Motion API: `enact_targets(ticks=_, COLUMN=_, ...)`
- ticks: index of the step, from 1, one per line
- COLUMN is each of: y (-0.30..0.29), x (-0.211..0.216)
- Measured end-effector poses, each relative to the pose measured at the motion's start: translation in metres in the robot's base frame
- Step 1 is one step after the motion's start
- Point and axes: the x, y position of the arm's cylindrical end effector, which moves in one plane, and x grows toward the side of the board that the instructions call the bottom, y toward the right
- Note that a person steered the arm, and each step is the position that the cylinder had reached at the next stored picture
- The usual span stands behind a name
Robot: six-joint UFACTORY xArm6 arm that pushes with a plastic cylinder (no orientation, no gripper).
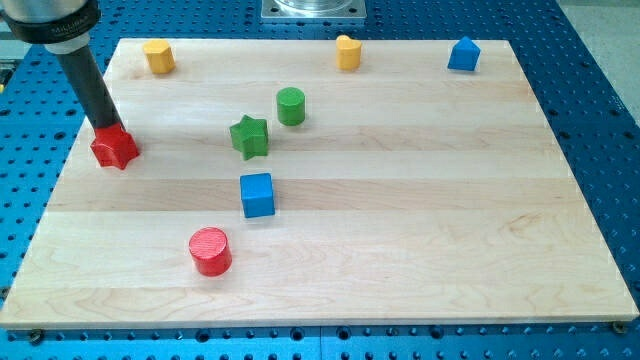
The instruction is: Push the green circle at the right center of the board
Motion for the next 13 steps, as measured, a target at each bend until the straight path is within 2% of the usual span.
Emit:
enact_targets(ticks=2, y=-0.002, x=0.007)
enact_targets(ticks=3, y=0.029, x=-0.012)
enact_targets(ticks=4, y=0.102, x=-0.037)
enact_targets(ticks=5, y=0.170, x=-0.038)
enact_targets(ticks=6, y=0.207, x=-0.059)
enact_targets(ticks=8, y=0.300, x=-0.038)
enact_targets(ticks=9, y=0.300, x=-0.071)
enact_targets(ticks=10, y=0.350, x=-0.046)
enact_targets(ticks=11, y=0.371, x=-0.008)
enact_targets(ticks=12, y=0.343, x=-0.032)
enact_targets(ticks=13, y=0.307, x=0.003)
